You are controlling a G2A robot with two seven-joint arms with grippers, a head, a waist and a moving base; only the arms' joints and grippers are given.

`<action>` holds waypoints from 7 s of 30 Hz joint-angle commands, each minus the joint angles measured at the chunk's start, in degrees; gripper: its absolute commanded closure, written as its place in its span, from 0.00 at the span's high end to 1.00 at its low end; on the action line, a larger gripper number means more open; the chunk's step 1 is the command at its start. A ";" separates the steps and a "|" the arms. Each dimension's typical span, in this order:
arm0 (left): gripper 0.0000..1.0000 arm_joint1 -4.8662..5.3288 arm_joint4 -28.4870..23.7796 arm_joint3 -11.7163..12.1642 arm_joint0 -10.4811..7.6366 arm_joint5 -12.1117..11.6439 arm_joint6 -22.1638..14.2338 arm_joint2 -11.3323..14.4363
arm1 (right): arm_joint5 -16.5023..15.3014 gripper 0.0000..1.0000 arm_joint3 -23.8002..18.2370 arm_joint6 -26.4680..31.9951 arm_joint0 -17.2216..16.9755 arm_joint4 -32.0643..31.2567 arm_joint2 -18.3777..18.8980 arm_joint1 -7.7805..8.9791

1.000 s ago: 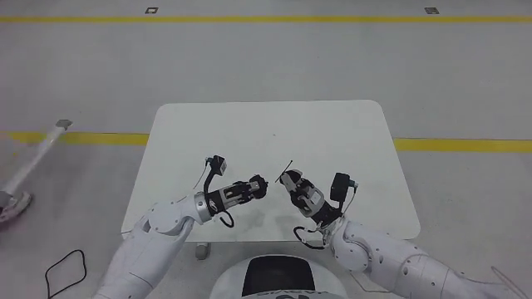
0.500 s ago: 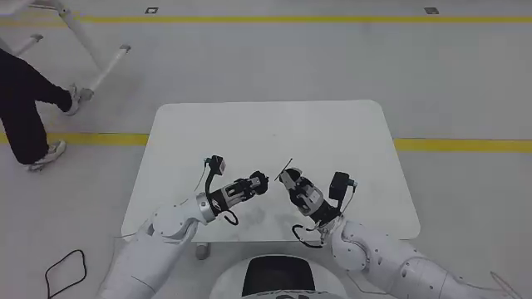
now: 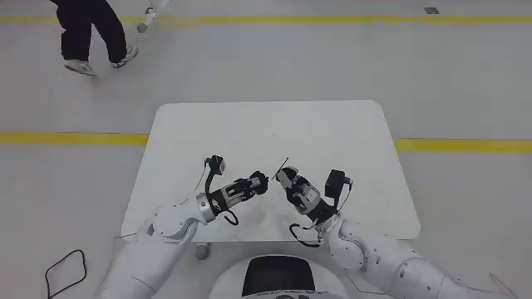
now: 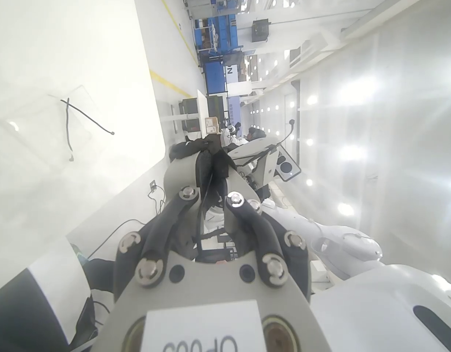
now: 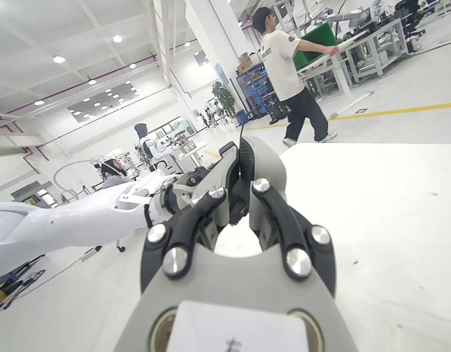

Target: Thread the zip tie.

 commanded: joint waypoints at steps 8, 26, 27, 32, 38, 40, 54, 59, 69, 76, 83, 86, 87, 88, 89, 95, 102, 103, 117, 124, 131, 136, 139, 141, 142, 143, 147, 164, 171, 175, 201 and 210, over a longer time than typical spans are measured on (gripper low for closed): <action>0.00 0.00 0.00 0.00 0.00 0.00 0.00 0.00 | 0.00 0.00 0.48 0.45 -0.82 -1.26 1.33 -1.07; 0.00 0.00 0.00 0.00 0.00 0.00 0.00 0.00 | 0.00 0.00 1.29 1.21 -2.93 -4.93 4.57 -2.60; 0.00 0.00 0.00 0.00 0.00 0.00 0.00 0.00 | 0.00 0.00 1.34 1.31 -3.02 -5.08 4.76 -2.68; 0.00 0.00 0.00 0.00 0.00 0.00 0.00 0.00 | 0.00 0.00 1.70 2.03 -3.37 -5.60 5.60 -3.18; 0.00 0.00 0.00 0.00 0.00 0.00 0.00 0.00 | 0.00 0.00 2.05 2.32 -3.77 -6.27 6.38 -3.86; 0.00 0.00 0.00 0.00 0.00 0.00 0.00 0.00 | 0.00 0.00 2.09 2.25 -3.91 -6.53 6.58 -4.06; 0.00 0.00 0.00 0.00 0.00 0.00 0.00 0.00 | 0.00 0.00 2.71 2.18 -4.15 -7.14 7.23 -4.83; 0.00 0.00 0.00 0.00 0.00 0.00 0.00 0.00 | 0.00 0.00 2.80 2.33 -4.12 -7.36 7.35 -5.02; 0.00 0.00 0.00 0.00 0.00 0.00 0.00 0.00 | 0.00 0.00 2.90 2.11 -4.19 -7.40 7.44 -5.24; 0.00 0.00 0.00 0.00 0.00 0.00 0.00 0.00 | 0.00 0.00 3.39 2.46 -4.07 -7.21 7.37 -5.46; 0.00 0.00 0.00 0.00 0.00 0.00 0.00 0.00 | 0.00 0.00 3.73 2.74 -3.90 -7.12 7.27 -5.66; 0.00 0.00 0.00 0.00 0.00 0.00 0.00 0.00 | 0.00 0.00 3.69 2.70 -3.90 -7.09 7.18 -5.72; 0.00 0.00 0.00 0.00 0.00 0.00 0.00 0.00 | 0.00 0.00 3.64 2.65 -3.91 -7.06 7.11 -5.74; 0.00 0.00 0.00 0.00 0.00 0.00 0.00 0.00 | 0.00 0.00 3.56 2.56 -3.90 -7.05 7.00 -5.75; 0.00 0.00 0.00 0.00 0.00 0.00 0.00 0.00 | 0.00 0.00 3.49 2.50 -3.88 -7.09 6.90 -5.75; 0.00 0.00 0.00 0.00 0.00 0.00 0.00 0.00 | 0.00 0.00 3.23 2.18 -3.53 -7.17 6.09 -5.61; 0.00 0.00 0.00 0.00 0.00 0.00 0.00 0.00 | 0.00 0.00 3.48 2.09 -2.92 -6.37 5.14 -5.48; 0.00 0.00 0.00 0.00 0.00 0.00 0.00 0.00 | 0.00 0.00 3.51 2.07 -2.84 -6.29 5.03 -5.46; 0.00 0.00 0.00 0.00 0.00 0.00 0.00 0.00 | 0.00 0.00 3.52 1.16 -1.66 -5.23 3.24 -5.02; 0.00 0.00 0.00 0.00 0.00 0.00 0.00 0.00 | 0.00 0.00 3.63 0.93 -1.01 -4.75 2.25 -4.84; 0.00 0.00 0.00 0.00 0.00 0.00 0.00 0.00 | 0.00 0.00 4.12 0.77 -0.45 -4.01 1.53 -4.68; 0.00 0.00 0.00 0.00 0.00 0.00 0.00 0.00 | 0.00 0.00 4.42 0.35 -0.34 -3.22 1.43 -4.46; 0.00 0.00 0.00 0.00 0.00 0.00 0.00 0.00 | 0.00 0.00 4.50 0.19 -0.32 -2.92 1.39 -4.33; 0.00 0.00 0.00 0.00 0.00 0.00 0.00 0.00 | 0.00 0.00 4.53 0.08 -0.32 -2.82 1.37 -4.26; 0.00 0.00 0.00 0.00 0.00 0.00 0.00 0.00 | 0.00 0.00 4.55 0.03 -0.32 -2.79 1.37 -4.22; 0.00 0.00 0.00 0.00 0.00 0.00 0.00 0.00 | 0.00 0.00 4.54 0.02 -0.32 -2.77 1.36 -4.20; 0.00 0.00 0.00 0.00 0.00 0.00 0.00 0.00 | 0.00 0.00 4.73 0.36 -0.35 -2.39 1.35 -4.10; 0.00 0.00 0.00 0.00 0.00 0.00 0.00 0.00 | 0.00 0.00 5.46 2.57 -0.63 -1.84 1.75 -4.17; 0.00 0.00 0.00 0.00 0.00 0.00 0.00 0.00 | 0.00 0.00 5.63 3.05 -0.62 -1.82 1.54 -4.27; 0.00 0.00 0.00 0.00 0.00 0.00 0.00 0.00 | 0.00 0.00 5.72 3.06 -0.63 -1.81 1.42 -4.31; 0.00 -0.07 -0.31 0.00 -0.21 0.67 0.98 0.44 | 0.00 1.00 4.75 0.51 -2.60 -5.13 1.21 -2.66; 0.00 0.72 -6.50 0.80 -0.31 1.00 -1.86 -2.68 | 0.00 1.00 -0.23 4.20 -2.80 0.05 1.64 1.17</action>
